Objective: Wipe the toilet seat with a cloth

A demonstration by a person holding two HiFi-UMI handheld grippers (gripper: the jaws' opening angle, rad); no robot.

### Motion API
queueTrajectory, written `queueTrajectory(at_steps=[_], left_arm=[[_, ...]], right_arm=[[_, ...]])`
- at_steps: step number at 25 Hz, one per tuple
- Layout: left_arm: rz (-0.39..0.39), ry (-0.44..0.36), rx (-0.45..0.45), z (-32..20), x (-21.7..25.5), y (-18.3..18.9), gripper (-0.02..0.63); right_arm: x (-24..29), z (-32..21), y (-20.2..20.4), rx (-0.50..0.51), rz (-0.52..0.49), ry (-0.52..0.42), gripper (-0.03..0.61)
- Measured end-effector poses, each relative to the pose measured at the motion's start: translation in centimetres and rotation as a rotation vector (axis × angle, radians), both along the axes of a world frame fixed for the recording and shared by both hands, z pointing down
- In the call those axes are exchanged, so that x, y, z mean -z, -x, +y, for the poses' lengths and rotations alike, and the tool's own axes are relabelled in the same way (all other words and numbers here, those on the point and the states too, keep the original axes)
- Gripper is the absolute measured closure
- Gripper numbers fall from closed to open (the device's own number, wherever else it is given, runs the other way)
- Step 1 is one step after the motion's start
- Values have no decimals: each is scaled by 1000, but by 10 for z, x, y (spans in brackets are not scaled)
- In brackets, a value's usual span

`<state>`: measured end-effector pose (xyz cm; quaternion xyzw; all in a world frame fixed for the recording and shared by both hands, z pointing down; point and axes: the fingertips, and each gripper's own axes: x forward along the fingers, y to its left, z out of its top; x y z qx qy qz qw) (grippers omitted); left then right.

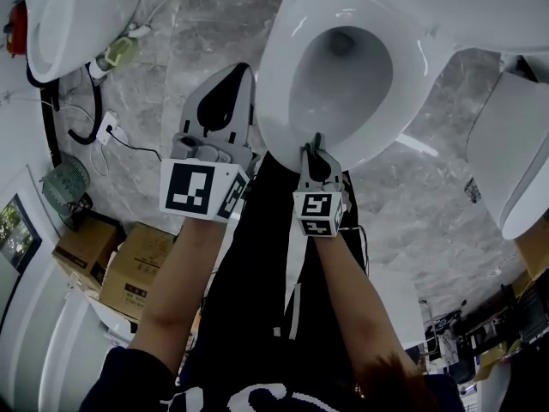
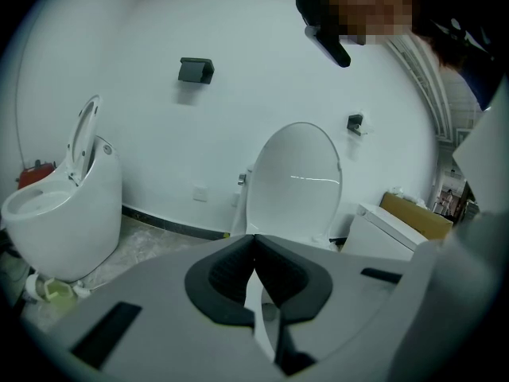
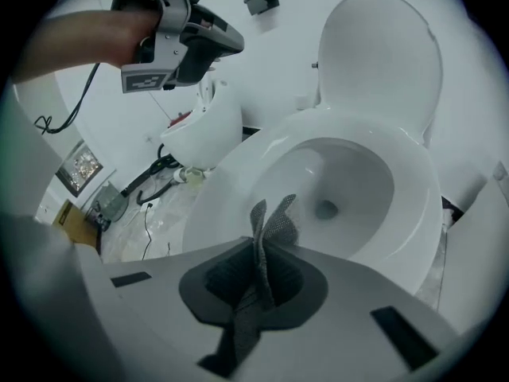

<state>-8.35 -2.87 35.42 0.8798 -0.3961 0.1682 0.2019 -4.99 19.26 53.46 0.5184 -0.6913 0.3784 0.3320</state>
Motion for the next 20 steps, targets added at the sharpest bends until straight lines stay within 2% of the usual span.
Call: queueTrajectory(at_steps=[7, 20], left_arm=[[-3, 4, -18, 3, 1, -9, 603], [-6, -2, -37, 5, 5, -28, 603]], right_arm=[[0, 5, -14, 103, 8, 0, 554], [1, 10, -40, 212, 34, -13, 554]])
